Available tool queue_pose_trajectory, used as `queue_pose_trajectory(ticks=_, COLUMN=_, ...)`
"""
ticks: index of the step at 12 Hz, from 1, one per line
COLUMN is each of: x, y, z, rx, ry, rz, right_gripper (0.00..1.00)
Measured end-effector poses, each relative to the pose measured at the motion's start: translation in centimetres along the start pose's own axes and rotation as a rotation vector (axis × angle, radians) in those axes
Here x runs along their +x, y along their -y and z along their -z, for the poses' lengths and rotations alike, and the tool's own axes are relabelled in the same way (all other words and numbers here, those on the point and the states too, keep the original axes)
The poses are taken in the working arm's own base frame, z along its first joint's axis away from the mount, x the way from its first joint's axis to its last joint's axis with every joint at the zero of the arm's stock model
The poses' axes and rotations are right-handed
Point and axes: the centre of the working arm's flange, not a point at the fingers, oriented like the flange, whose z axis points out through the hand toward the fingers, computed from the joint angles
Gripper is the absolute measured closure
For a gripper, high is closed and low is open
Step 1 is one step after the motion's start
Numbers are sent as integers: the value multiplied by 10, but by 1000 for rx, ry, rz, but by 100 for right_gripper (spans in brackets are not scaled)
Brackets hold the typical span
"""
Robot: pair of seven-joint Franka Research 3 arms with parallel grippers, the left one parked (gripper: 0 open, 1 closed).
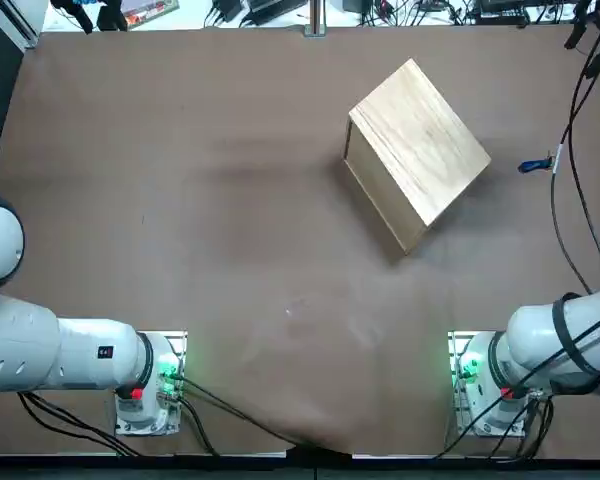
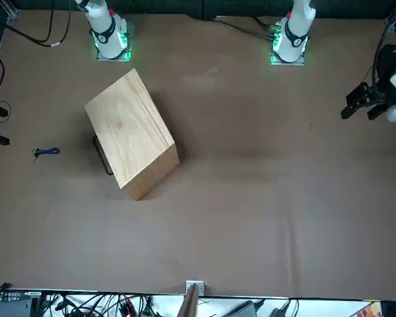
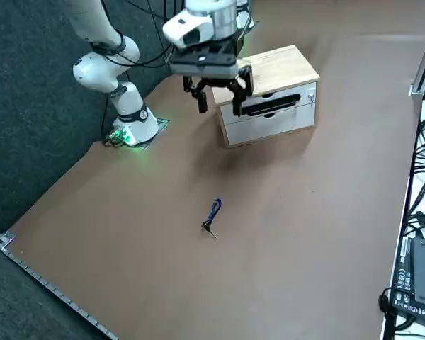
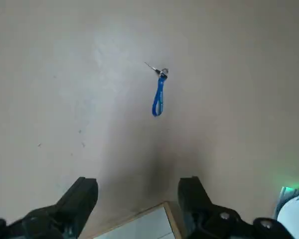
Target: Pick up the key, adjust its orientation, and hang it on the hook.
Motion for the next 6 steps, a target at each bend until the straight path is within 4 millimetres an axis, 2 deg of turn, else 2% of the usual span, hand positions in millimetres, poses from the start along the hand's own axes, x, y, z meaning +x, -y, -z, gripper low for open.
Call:
queue_pose_trajectory(ticks=2, x=15, y=-3, z=-19, rx=-12, ry=23, rz=-27, right_gripper=1)
queue_pose_trajectory(ticks=6, x=29, y=-4, z=-51, rx=6, ry=17, rz=-49, right_gripper=1)
